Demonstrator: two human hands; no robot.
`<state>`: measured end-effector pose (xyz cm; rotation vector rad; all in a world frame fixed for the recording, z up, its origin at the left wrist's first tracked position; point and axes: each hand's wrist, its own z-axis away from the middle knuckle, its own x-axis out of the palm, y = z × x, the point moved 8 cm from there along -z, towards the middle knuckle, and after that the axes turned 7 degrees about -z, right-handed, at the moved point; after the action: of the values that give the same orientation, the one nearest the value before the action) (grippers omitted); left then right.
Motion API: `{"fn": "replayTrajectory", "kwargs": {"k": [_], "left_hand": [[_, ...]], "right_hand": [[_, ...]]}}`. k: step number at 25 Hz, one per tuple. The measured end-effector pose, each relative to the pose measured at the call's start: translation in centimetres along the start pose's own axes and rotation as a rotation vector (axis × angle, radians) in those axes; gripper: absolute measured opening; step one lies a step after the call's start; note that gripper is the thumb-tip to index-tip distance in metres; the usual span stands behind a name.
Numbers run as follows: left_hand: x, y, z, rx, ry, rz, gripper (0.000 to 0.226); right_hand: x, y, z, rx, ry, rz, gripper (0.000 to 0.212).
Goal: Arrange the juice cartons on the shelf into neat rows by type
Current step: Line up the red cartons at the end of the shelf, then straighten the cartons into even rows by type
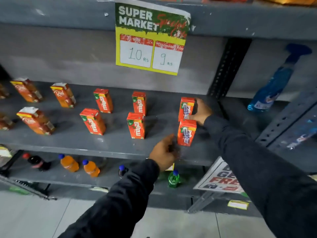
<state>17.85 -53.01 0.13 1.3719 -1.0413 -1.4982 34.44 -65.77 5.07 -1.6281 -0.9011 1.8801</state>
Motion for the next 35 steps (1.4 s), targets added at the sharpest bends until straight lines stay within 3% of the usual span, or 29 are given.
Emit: {"fn": "replayTrajectory", "kwargs": {"k": [3, 6, 13, 16, 17, 19, 21, 23, 26, 29, 32, 35], "left_hand": [[-0.5, 0.3, 0.5, -0.079, 0.035, -0.044, 0.052], [-0.8, 0.7, 1.0, -0.126, 0.061, -0.083, 0.051], [-0.4, 1.2, 1.4, -0.149, 0.091, -0.261, 0.068], [0.0, 1.4, 1.6, -0.155, 0.068, -0.292, 0.065], [0.1, 1.5, 1.6, -0.146, 0.056, -0.282, 0.061], [-0.4, 1.3, 1.5, -0.14, 0.085, -0.214, 0.057], [-1.9, -0.1, 2.8, -0.164, 0.227, -0.043, 0.048], [-5.2, -1.9, 5.5, -0.148, 0.487, 0.068, 0.035], [-11.7, -4.2, 9.9, -0.161, 0.808, 0.086, 0.032], [-19.0, -5.2, 11.3, -0.17, 0.973, 0.041, 0.033], [-25.3, -5.9, 9.8, -0.207, 0.932, -0.054, 0.048], [-28.4, -7.1, 7.1, -0.207, 0.763, -0.056, 0.061]], "right_hand": [[1.9, 0.9, -1.0, -0.005, -0.081, -0.024, 0.042], [1.9, 1.9, -1.3, -0.01, -0.069, -0.018, 0.034], [1.9, 1.6, -1.0, -0.044, -0.096, -0.006, 0.04], [1.4, 1.3, -0.5, 0.016, -0.11, -0.089, 0.068], [0.7, 0.9, -0.1, 0.042, -0.071, -0.166, 0.078], [-2.4, -0.5, 1.2, 0.024, 0.153, -0.35, 0.073], [-6.2, -3.1, 4.2, -0.16, 0.408, -0.561, 0.056], [-7.8, -6.3, 8.5, -0.43, 0.497, -0.677, 0.048], [-3.6, -10.4, 14.4, -0.659, 0.306, -0.678, 0.04], [5.5, -13.7, 17.1, -0.685, -0.048, -0.573, 0.041], [15.6, -14.3, 16.3, -0.429, -0.404, -0.514, 0.046], [22.7, -15.7, 13.9, -0.246, -0.511, -0.369, 0.064]]}}
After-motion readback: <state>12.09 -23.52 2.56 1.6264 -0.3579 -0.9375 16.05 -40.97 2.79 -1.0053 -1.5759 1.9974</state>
